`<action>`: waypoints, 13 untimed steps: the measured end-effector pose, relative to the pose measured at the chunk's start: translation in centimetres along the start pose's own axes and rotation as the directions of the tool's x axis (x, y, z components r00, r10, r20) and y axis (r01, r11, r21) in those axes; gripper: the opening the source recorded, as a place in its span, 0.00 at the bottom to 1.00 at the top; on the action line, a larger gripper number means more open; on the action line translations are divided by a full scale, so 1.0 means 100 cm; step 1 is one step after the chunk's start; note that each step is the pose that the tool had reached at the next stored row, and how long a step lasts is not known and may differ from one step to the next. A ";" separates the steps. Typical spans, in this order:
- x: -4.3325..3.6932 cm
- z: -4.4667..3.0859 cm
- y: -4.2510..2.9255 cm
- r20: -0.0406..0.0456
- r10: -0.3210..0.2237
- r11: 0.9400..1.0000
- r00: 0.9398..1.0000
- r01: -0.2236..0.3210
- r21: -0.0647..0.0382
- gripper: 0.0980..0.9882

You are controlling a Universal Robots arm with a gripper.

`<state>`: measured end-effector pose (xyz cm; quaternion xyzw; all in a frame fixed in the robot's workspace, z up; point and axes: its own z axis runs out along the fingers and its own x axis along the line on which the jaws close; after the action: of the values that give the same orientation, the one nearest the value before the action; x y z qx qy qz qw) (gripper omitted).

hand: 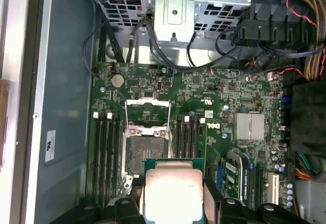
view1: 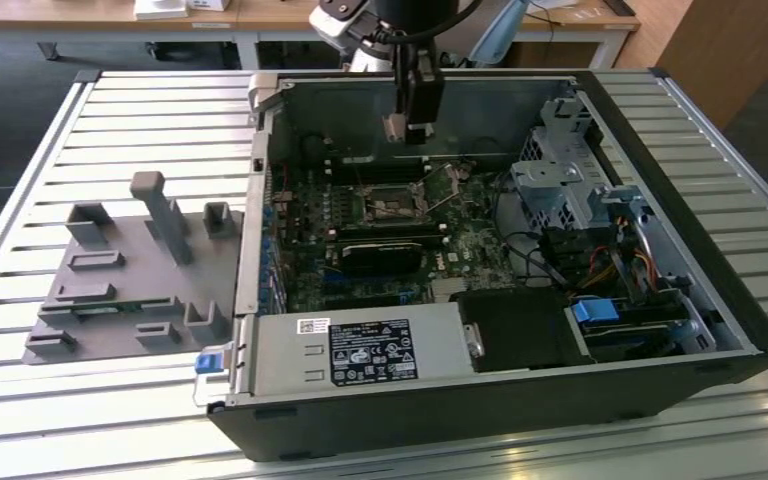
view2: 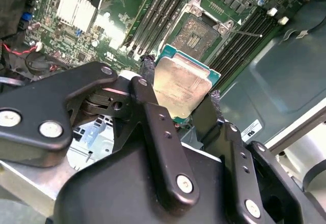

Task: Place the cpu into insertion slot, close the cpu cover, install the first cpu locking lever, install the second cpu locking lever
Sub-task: 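Place the cpu into insertion slot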

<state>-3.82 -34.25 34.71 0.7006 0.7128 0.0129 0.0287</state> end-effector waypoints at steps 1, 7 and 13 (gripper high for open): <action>0.0006 0.0009 -0.0001 0.000 0.007 1.000 1.000 -0.007 0.000 0.50; 0.0038 0.0067 -0.0003 0.005 0.045 0.999 0.999 -0.045 0.001 0.50; 0.0079 0.0138 -0.0007 0.008 0.057 0.998 0.998 -0.057 0.001 0.50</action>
<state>-3.82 -33.49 33.31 0.7209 0.6923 0.0104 0.0305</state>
